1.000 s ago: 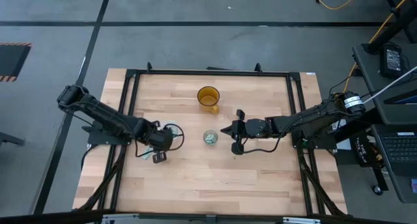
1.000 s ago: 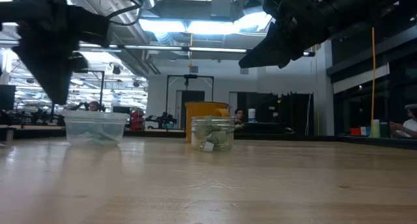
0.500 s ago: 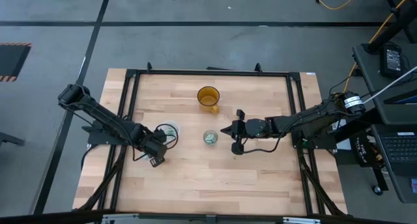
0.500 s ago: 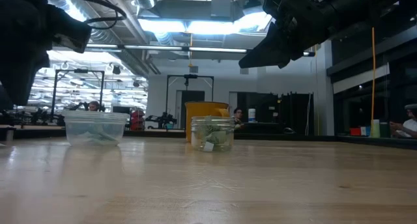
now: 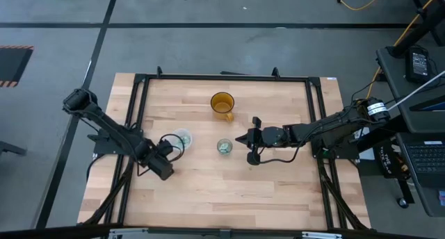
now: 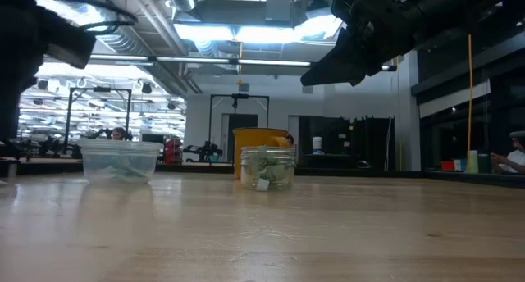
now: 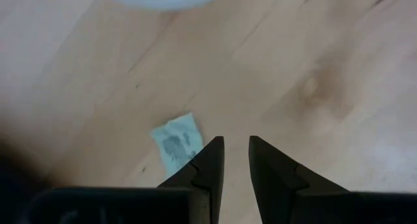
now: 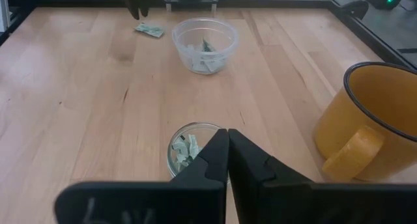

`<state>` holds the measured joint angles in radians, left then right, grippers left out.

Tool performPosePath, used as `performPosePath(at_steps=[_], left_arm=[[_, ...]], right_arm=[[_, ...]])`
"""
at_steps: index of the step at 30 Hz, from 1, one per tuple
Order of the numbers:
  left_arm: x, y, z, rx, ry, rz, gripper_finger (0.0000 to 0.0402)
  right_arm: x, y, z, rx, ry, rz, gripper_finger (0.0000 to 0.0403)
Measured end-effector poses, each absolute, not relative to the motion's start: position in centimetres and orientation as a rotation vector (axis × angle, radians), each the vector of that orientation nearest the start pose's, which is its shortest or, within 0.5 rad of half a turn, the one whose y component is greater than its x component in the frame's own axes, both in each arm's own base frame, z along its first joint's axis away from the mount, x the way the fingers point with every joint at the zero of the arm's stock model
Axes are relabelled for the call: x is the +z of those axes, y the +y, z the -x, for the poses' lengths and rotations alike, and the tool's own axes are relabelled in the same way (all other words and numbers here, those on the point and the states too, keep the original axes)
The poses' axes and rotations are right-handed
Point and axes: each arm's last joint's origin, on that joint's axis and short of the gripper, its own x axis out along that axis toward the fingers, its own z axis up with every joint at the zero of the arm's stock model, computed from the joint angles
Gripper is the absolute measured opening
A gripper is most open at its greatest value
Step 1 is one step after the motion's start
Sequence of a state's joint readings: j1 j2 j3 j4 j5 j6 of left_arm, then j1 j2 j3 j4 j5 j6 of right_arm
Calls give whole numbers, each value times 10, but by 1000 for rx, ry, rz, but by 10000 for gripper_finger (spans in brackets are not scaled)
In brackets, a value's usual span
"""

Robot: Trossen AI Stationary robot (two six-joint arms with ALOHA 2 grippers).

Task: Pick and place Stevia / Truvia into bins
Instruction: Put the stevia packet into the plastic tupperware

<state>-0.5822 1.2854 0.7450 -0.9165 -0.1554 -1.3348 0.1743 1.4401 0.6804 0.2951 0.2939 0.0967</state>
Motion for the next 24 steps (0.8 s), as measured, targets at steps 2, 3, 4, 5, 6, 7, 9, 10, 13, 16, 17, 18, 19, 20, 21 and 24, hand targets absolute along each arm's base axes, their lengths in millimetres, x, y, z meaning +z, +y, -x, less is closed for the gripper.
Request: performPosePath(at_steps=[2,3,4,5,6,7,9,10,13,16,17,18,19,20,21,24], left_arm=[[183,-106,-163,600,1297,588,66],[181,-106,-162,612,1295,591,66],[180,-107,-160,622,1292,594,66],[178,-107,-159,629,1290,595,66],[177,-107,-158,637,1291,596,66],[175,-107,-156,642,1292,596,66],[171,-107,-153,659,1296,599,66],[169,-107,-152,665,1298,599,68],[166,-107,-148,679,1304,599,78],[165,-108,-147,685,1295,602,93],[165,-109,-147,684,1287,597,98],[165,-109,-147,684,1280,593,104],[165,-109,-147,685,1275,591,109],[165,-109,-147,687,1270,592,114],[165,-109,-147,690,1264,592,118],[165,-108,-147,702,1251,598,129]], right_arm=[[197,42,-287,-139,446,13,13],[197,42,-287,-139,446,13,13],[197,42,-287,-140,446,13,13],[197,42,-287,-139,446,13,13],[197,42,-287,-139,446,13,13],[197,42,-287,-140,446,13,13],[197,42,-287,-139,446,13,13],[197,42,-287,-139,446,13,13],[197,42,-287,-139,446,13,13],[197,42,-287,-139,446,14,13],[197,42,-287,-139,446,14,13],[197,42,-287,-139,446,14,13],[197,42,-287,-139,446,14,13],[197,42,-287,-139,446,14,13],[197,42,-287,-139,446,14,13],[197,42,-287,-139,446,14,13]])
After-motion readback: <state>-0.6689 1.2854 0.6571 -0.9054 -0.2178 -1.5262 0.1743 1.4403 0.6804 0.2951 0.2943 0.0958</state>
